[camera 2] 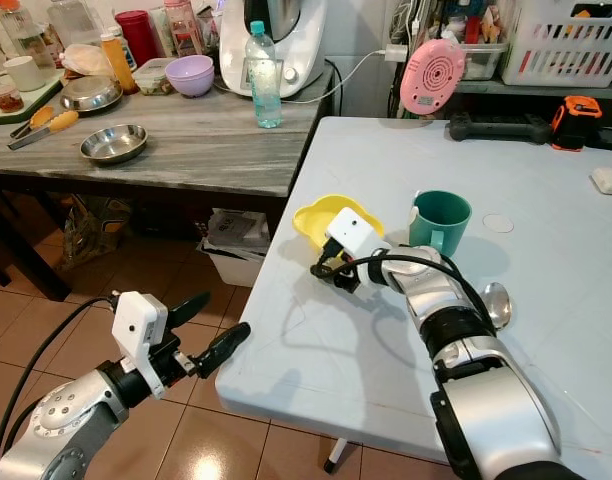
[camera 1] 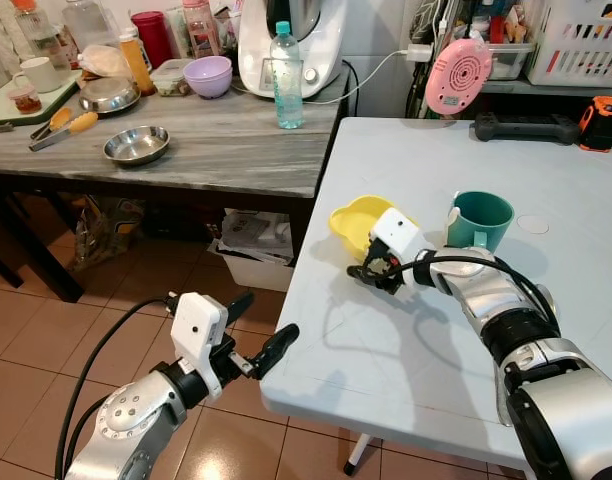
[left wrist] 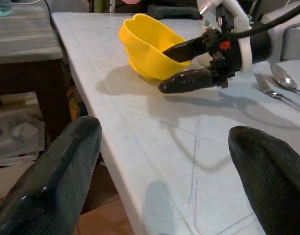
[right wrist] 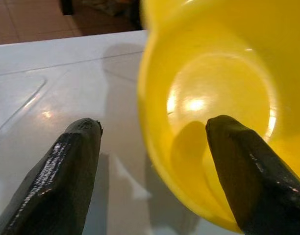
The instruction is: Setting the table
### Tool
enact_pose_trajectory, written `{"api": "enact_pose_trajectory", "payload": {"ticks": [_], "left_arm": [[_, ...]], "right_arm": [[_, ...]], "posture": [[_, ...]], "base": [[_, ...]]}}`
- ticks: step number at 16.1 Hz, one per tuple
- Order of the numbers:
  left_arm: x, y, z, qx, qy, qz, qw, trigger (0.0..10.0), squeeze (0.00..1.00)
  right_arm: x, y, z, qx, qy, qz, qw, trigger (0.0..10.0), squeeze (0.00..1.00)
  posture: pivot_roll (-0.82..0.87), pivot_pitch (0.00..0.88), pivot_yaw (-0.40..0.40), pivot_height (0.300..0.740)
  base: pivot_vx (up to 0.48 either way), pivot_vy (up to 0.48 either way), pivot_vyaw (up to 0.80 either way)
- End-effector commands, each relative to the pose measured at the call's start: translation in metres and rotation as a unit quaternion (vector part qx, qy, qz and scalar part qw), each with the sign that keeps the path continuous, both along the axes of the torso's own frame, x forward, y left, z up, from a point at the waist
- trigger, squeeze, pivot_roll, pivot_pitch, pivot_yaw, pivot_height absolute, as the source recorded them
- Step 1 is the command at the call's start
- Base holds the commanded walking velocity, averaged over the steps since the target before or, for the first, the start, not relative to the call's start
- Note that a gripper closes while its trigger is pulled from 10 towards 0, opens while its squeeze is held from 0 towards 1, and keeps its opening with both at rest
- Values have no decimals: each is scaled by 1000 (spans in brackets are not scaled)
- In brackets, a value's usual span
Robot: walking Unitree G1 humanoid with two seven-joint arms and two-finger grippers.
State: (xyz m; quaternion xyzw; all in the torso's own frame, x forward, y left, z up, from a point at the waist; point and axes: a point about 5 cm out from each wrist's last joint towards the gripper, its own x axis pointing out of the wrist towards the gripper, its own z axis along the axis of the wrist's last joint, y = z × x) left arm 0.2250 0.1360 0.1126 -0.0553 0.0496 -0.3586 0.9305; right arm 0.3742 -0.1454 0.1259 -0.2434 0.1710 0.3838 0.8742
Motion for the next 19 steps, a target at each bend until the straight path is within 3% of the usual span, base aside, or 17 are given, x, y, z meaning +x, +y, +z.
{"api": "enact_pose_trajectory", "payload": {"ticks": [1, 10, 19], "left_arm": [[1, -3, 5, 0, -7, -13, 1000, 10000, 0], [4, -5, 3, 4, -1, -20, 1000, 10000, 0], [13, -11, 2, 23, -18, -53, 998, 10000, 0]], "right_arm": [[3, 3, 6, -9, -8, 13, 1000, 0, 0], [5, -4, 7, -43, -30, 17, 998, 0, 0], [0, -2, 6, -45, -38, 49, 997, 0, 0]], "posture": [[50, 0, 60, 740], [39, 0, 58, 740], [14, 0, 57, 740]], "base": [[0, 0, 0], [0, 0, 0], [0, 0, 0]]}}
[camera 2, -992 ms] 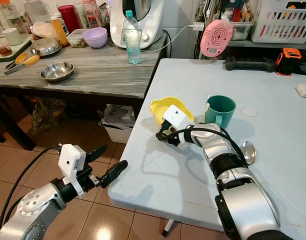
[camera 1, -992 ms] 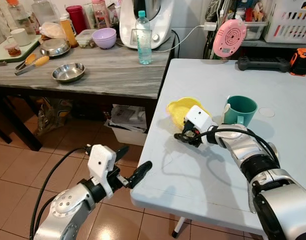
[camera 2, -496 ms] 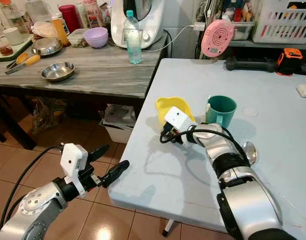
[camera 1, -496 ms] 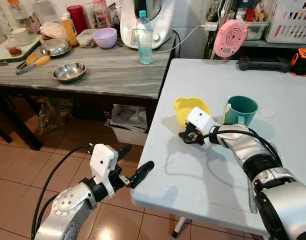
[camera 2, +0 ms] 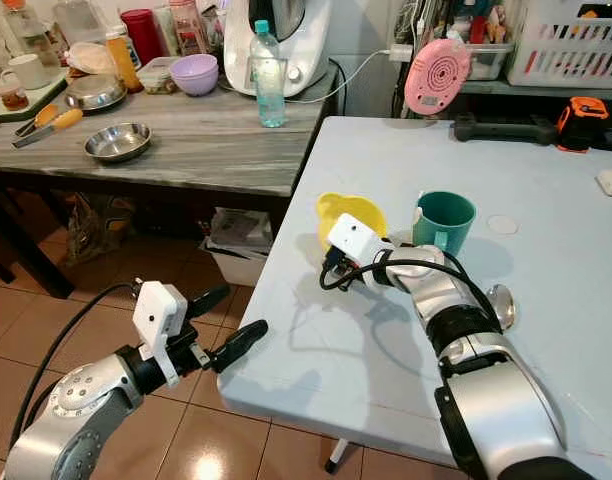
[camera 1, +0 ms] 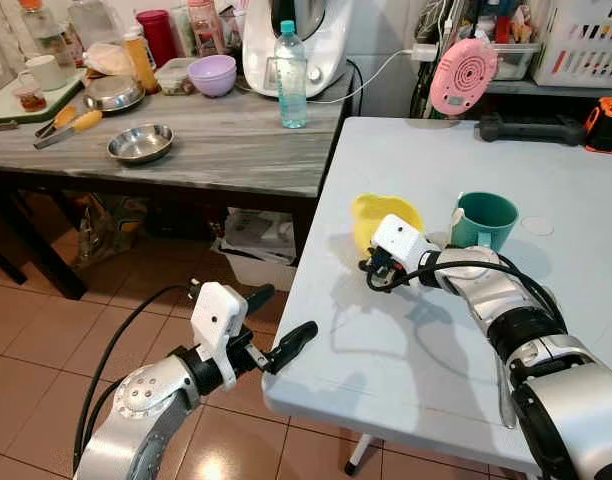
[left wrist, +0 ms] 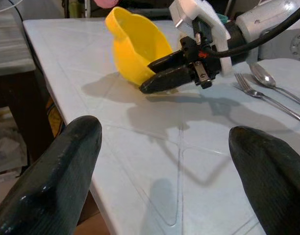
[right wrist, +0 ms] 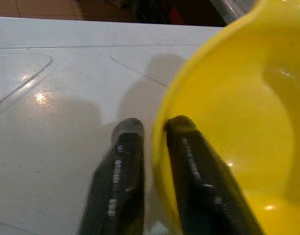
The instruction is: Setting the table
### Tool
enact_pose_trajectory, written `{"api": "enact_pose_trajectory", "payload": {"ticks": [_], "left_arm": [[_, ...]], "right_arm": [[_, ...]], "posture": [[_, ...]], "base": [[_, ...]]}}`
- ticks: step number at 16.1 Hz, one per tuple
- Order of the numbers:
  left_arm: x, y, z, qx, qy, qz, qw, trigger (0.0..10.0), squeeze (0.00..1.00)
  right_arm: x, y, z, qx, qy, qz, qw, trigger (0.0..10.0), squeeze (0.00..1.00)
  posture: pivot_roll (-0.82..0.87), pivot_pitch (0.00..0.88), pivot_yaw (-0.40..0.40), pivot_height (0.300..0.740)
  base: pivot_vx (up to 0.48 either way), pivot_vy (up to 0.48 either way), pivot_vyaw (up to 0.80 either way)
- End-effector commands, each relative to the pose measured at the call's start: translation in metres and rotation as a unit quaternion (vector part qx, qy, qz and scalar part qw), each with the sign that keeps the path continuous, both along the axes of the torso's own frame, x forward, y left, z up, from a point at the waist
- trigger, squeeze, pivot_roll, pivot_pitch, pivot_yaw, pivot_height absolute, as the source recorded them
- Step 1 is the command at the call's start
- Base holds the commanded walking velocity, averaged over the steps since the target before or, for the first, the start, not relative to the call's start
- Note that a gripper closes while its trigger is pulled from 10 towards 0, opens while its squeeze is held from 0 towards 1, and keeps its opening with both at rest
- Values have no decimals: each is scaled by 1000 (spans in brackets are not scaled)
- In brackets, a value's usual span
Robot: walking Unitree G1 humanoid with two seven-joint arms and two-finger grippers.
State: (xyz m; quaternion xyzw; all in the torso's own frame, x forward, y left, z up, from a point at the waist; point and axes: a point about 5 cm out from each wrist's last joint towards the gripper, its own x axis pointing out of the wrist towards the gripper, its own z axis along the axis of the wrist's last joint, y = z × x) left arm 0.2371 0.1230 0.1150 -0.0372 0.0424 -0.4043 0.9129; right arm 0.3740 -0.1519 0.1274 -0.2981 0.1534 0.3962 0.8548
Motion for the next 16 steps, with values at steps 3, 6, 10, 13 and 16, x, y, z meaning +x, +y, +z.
{"api": "enact_pose_trajectory", "payload": {"ticks": [3, 6, 10, 13, 16], "left_arm": [[4, 1, -1, 13, -6, -2, 1000, 10000, 0], [6, 0, -1, 11, -8, 3, 1000, 10000, 0], [15, 3, -7, 19, -5, 17, 1000, 10000, 0], [17, 6, -12, 16, -2, 54, 998, 10000, 0], [27, 11, -11, 18, -18, 105, 994, 10000, 0]], "right_arm": [[0, 5, 9, -2, -27, 30, 999, 0, 0], [-1, 7, 14, 8, -37, 40, 998, 0, 0], [-14, 27, 27, 61, -61, 105, 991, 0, 0], [-30, 39, 33, 111, -84, 120, 983, 0, 0], [-48, 41, 35, 154, -104, 95, 978, 0, 0]], "posture": [[9, 0, 60, 740], [-1, 0, 64, 740], [-7, 0, 63, 740], [-11, 0, 56, 740], [-15, 0, 51, 740]], "base": [[0, 0, 0], [0, 0, 0], [0, 0, 0], [0, 0, 0], [0, 0, 0]]}}
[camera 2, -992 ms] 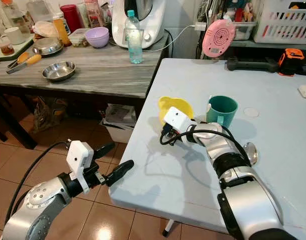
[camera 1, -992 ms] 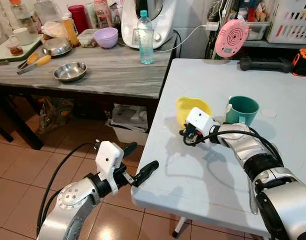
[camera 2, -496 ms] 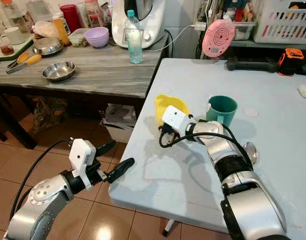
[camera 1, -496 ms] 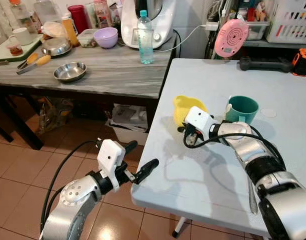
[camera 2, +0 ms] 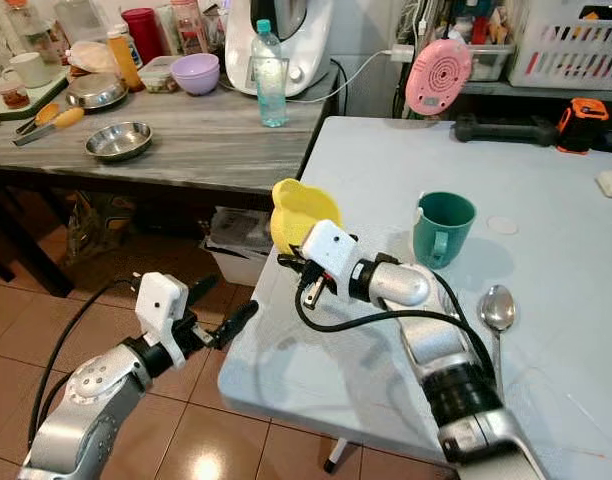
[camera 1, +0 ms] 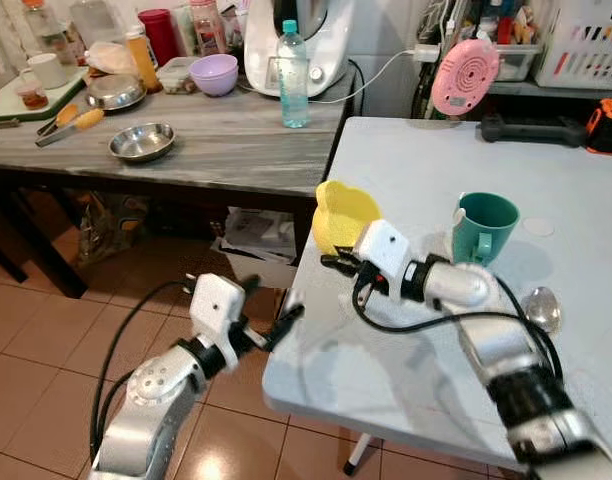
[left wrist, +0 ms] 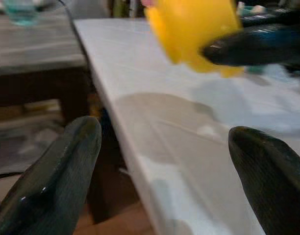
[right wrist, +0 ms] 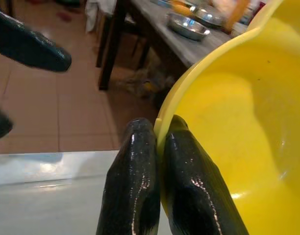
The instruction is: Setting the table
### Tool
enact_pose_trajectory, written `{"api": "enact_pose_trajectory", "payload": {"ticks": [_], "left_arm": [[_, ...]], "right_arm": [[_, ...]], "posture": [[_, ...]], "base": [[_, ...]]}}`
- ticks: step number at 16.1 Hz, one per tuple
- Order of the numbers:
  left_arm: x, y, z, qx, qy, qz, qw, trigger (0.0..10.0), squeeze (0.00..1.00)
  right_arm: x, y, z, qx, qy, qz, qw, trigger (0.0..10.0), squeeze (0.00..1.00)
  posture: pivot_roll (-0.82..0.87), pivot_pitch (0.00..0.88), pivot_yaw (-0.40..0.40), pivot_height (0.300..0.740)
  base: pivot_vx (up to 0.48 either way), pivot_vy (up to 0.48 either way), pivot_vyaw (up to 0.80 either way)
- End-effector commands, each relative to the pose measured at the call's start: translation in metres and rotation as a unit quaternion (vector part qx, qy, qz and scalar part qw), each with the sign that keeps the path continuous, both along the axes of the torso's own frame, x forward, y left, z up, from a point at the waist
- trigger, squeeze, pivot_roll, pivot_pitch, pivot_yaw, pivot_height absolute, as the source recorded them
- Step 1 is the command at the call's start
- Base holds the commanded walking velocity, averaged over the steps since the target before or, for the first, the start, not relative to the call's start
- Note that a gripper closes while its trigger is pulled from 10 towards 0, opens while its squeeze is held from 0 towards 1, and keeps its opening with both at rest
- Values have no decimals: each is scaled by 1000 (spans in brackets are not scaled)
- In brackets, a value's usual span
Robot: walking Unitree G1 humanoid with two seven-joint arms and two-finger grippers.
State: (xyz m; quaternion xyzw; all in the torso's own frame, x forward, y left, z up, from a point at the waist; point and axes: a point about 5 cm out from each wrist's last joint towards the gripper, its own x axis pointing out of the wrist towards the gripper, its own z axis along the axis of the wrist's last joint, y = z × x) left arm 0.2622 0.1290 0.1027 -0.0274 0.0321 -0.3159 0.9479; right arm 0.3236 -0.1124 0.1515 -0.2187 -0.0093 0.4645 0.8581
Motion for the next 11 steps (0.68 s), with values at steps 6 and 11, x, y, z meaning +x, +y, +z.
{"api": "enact_pose_trajectory", "payload": {"ticks": [6, 11], "left_arm": [[27, 22, 6, -10, -12, 108, 994, 10000, 0], [35, 23, 6, -13, -14, 123, 992, 10000, 0]], "right_arm": [[-4, -31, 14, 73, -46, -180, 980, 10000, 0], [-9, -39, 14, 92, -38, -228, 969, 10000, 0]], "posture": [[-51, 0, 48, 740], [-69, 0, 43, 740]], "base": [[0, 0, 0], [0, 0, 0]]}}
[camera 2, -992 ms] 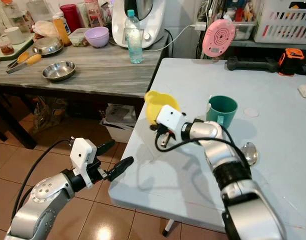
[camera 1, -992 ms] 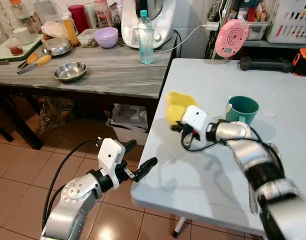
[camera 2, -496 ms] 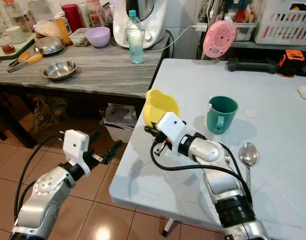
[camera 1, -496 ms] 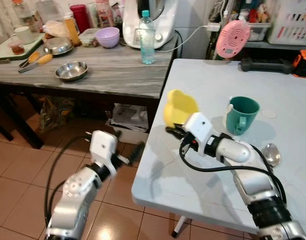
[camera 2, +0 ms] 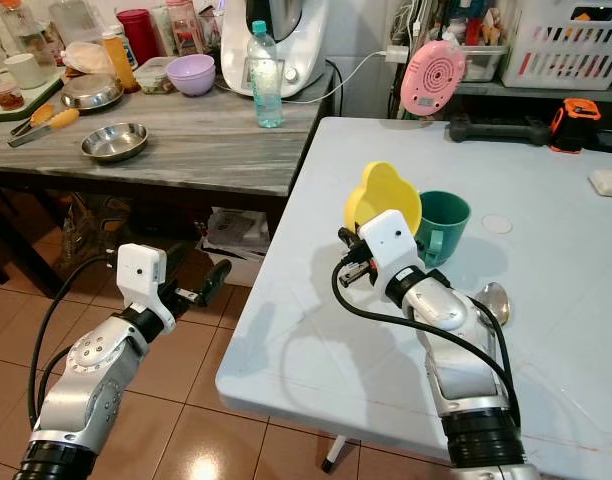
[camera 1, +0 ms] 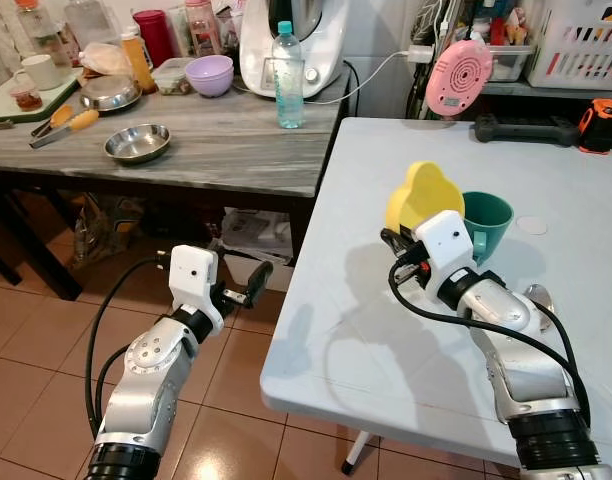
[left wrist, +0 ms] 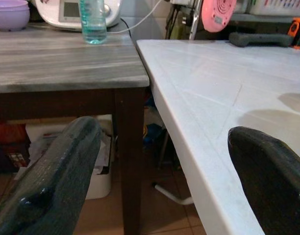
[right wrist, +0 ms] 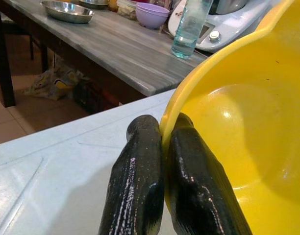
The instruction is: Setting the table
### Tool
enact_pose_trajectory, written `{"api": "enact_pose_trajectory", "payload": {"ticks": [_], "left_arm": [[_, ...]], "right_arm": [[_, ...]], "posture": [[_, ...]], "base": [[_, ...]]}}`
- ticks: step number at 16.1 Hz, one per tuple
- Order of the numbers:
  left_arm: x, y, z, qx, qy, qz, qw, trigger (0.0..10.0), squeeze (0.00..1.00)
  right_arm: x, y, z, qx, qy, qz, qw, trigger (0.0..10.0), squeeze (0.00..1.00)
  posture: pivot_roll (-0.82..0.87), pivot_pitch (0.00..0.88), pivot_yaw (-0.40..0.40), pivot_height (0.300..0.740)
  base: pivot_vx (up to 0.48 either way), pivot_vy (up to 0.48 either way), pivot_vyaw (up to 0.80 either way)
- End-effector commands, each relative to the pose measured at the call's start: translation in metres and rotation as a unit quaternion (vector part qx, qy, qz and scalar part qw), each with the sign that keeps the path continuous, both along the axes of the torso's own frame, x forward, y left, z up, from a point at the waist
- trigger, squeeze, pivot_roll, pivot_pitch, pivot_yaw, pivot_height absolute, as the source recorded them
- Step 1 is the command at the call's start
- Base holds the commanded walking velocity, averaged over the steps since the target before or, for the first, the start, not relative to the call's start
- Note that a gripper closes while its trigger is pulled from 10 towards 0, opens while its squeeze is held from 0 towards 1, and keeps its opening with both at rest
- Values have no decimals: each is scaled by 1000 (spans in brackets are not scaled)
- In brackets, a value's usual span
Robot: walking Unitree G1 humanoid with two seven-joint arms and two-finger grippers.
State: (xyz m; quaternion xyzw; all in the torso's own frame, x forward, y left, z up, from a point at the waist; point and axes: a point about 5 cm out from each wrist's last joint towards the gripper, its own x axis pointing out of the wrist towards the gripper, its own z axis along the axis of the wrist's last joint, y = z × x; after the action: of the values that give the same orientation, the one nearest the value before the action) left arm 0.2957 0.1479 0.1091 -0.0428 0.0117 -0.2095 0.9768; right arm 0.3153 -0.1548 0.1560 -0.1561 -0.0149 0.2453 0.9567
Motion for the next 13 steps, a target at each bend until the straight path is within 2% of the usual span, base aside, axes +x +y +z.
{"api": "enact_pose_trajectory", "payload": {"ticks": [1, 5, 9, 13], "left_arm": [[3, 3, 0, 3, -1, 12, 1000, 10000, 0], [5, 3, -1, 5, -1, 14, 1000, 10000, 0], [6, 3, -1, 6, -4, 14, 1000, 10000, 0], [7, 4, -1, 11, -6, 7, 1000, 10000, 0]], "right_arm": [[-1, 4, 10, 9, -17, 0, 1000, 10000, 0], [0, 4, 11, 15, -14, -13, 1000, 10000, 0], [0, 3, 12, 21, -10, -16, 1000, 10000, 0], [2, -2, 13, 29, -10, -31, 999, 10000, 0]], "posture": [[-72, 0, 42, 740], [-72, 0, 40, 740], [-71, 0, 40, 740], [-72, 0, 51, 740]], "base": [[0, 0, 0], [0, 0, 0], [0, 338, -544], [0, 384, 0]]}}
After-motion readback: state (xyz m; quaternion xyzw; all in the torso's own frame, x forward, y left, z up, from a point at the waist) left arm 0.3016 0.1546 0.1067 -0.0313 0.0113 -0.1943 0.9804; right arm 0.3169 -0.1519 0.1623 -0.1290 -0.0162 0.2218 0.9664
